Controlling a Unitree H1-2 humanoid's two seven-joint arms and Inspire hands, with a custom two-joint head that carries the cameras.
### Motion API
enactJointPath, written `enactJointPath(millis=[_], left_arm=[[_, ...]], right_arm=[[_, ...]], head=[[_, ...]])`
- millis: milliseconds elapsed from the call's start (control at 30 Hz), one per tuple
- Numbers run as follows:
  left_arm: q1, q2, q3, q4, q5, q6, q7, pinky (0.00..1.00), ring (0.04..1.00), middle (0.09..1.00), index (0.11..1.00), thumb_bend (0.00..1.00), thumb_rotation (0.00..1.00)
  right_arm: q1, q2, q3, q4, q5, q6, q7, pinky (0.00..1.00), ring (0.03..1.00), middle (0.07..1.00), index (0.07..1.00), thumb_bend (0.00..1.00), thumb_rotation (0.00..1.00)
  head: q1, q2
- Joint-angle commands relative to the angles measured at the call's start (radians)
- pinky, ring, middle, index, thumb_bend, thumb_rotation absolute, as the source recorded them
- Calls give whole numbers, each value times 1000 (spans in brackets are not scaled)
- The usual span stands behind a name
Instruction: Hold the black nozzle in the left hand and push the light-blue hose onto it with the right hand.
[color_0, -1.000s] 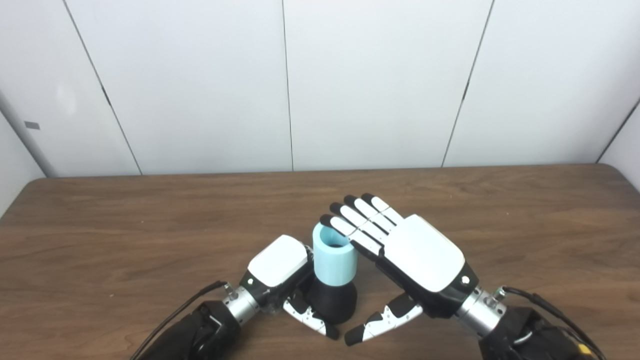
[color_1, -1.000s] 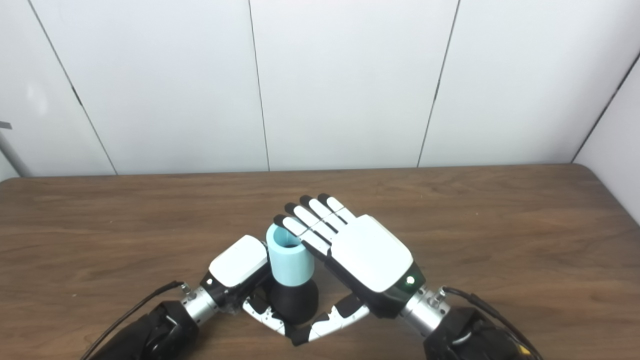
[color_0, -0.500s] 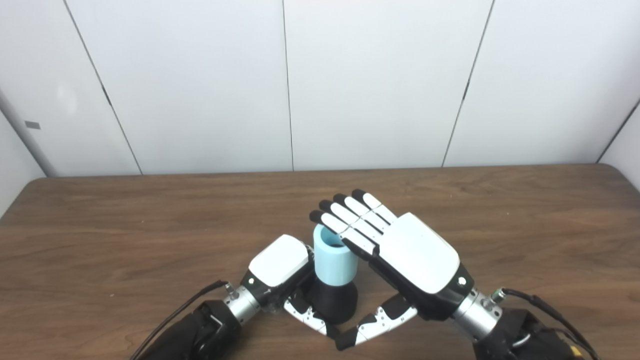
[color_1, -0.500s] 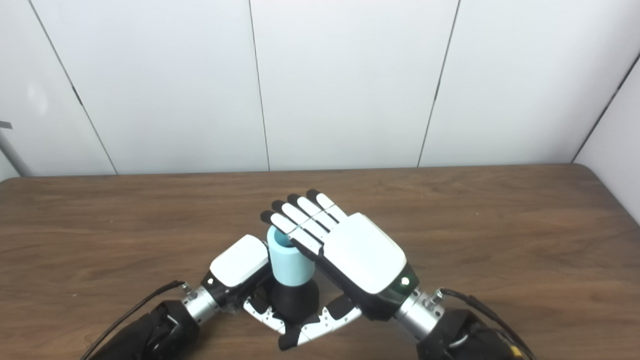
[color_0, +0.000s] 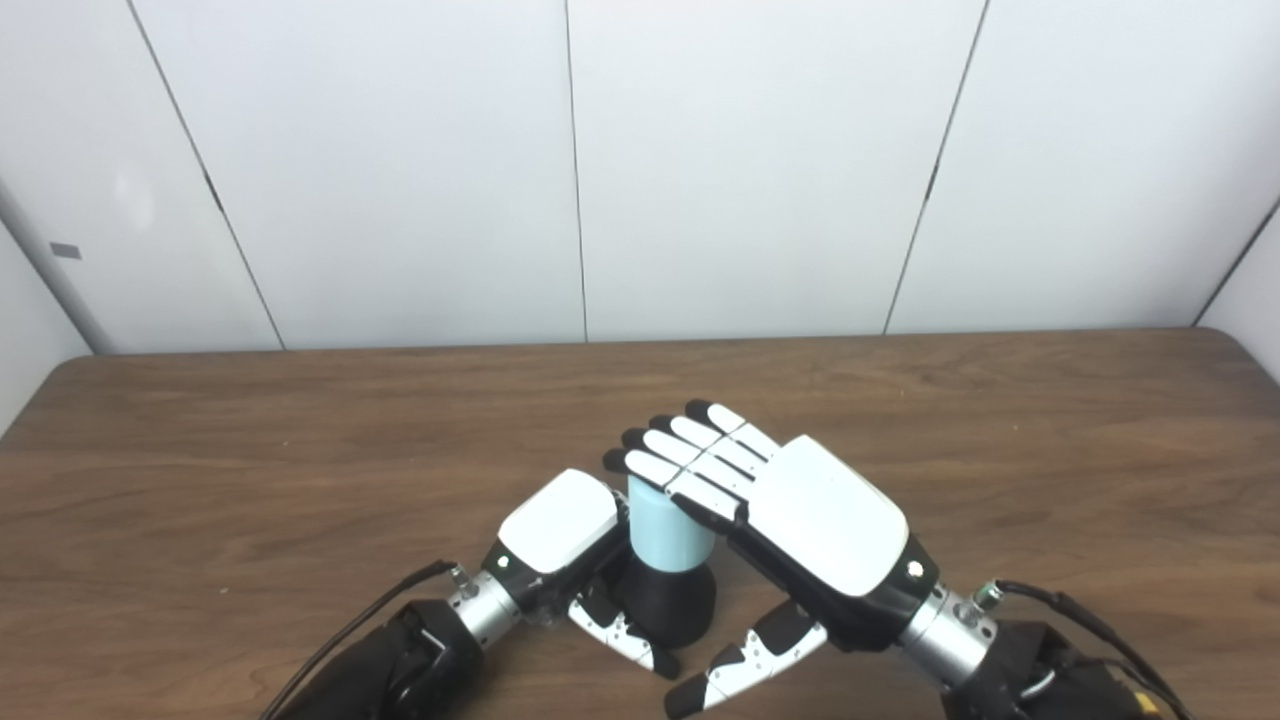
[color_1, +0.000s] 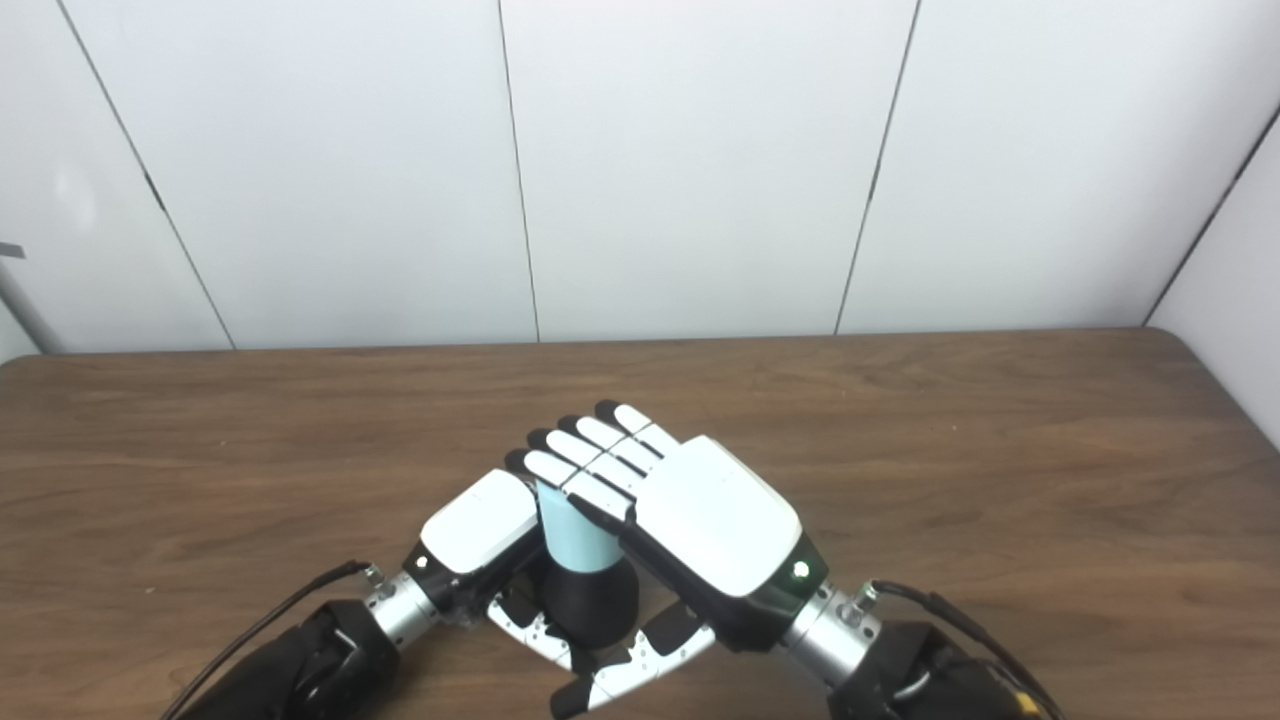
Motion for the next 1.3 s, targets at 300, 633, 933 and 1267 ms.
enactJointPath(millis=[300, 633, 933, 1267], left_arm=[[155, -15, -86, 116, 48, 0, -59, 117, 159, 238, 481, 517, 40], [155, -16, -85, 122, 38, -8, -61, 120, 160, 237, 484, 517, 40], [154, -15, -87, 119, 44, 0, -68, 127, 167, 249, 484, 517, 41], [154, -16, -86, 121, 40, -2, -69, 129, 169, 248, 483, 516, 40]], right_arm=[[-24, -16, -2, -3, -2, -11, 17, 951, 950, 953, 916, 923, 832], [-20, -17, -21, 57, -34, -56, -82, 988, 973, 974, 948, 892, 826], [-18, -4, -37, 61, -7, -86, -143, 999, 989, 989, 970, 876, 831], [-14, 0, -42, 61, 3, -96, -168, 997, 965, 966, 954, 869, 813]], head=[[-2, -2], [-4, -4], [-4, -7], [-3, -7]])
